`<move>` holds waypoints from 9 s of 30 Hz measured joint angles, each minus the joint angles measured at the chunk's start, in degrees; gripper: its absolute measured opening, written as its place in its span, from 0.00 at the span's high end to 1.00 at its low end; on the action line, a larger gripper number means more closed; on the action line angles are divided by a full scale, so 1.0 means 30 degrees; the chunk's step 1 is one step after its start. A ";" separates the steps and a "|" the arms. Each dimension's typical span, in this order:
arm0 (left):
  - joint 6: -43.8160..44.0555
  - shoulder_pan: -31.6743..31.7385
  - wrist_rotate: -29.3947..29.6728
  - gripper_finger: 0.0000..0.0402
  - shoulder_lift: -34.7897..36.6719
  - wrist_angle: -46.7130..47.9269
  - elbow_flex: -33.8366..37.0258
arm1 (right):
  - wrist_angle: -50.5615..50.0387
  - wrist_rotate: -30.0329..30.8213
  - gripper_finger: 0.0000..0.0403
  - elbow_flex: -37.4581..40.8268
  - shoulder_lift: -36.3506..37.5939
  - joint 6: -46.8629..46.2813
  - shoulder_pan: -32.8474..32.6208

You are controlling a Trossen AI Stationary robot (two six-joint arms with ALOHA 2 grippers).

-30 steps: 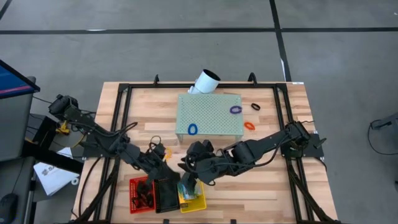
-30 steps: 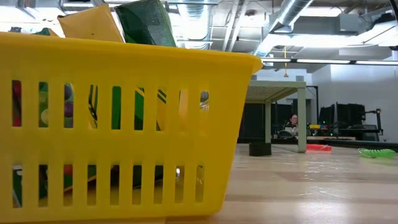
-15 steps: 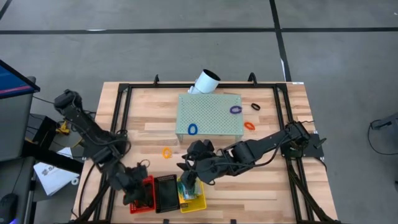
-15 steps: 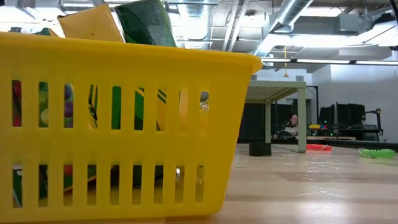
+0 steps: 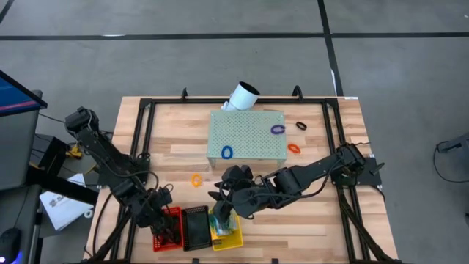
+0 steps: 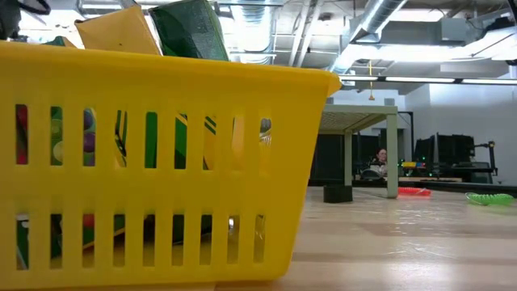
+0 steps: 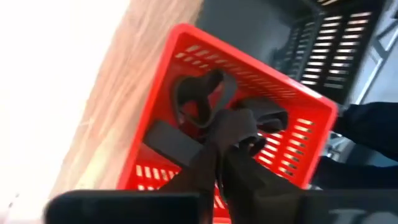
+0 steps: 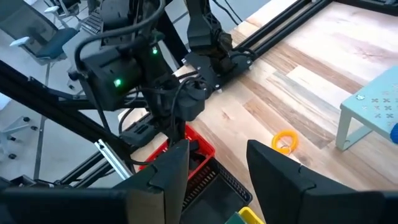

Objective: Pick & Place Office Desk Supplies
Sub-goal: Put the black rubber band into the red bin

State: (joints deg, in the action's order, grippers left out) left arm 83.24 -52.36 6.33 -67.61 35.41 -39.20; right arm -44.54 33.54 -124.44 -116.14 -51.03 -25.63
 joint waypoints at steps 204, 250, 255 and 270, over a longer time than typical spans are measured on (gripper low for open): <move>-0.4868 -0.1792 0.2927 1.00 0.1854 -0.2013 -0.1950 | -0.5594 0.8349 0.61 -0.2820 -0.0393 -0.6987 -0.1457; -1.2272 -0.2410 1.1892 0.50 0.8360 -0.8098 -0.0473 | -1.5159 0.5570 0.62 -0.1732 0.0225 -1.4688 -0.1760; -1.9698 -0.1869 1.4147 0.49 0.9654 -1.4594 -0.0480 | -1.5167 0.5940 0.64 -0.1137 0.1112 -1.4054 -0.1254; -2.3518 0.1369 1.3706 0.49 0.7631 -1.9975 -0.0488 | -1.5160 0.6748 0.71 -0.1173 0.6489 -0.4751 0.5510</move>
State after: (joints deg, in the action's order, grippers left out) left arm 12.69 -48.25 47.45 -44.71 -24.51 -40.66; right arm -90.02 53.78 -127.96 -96.67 -65.28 -9.10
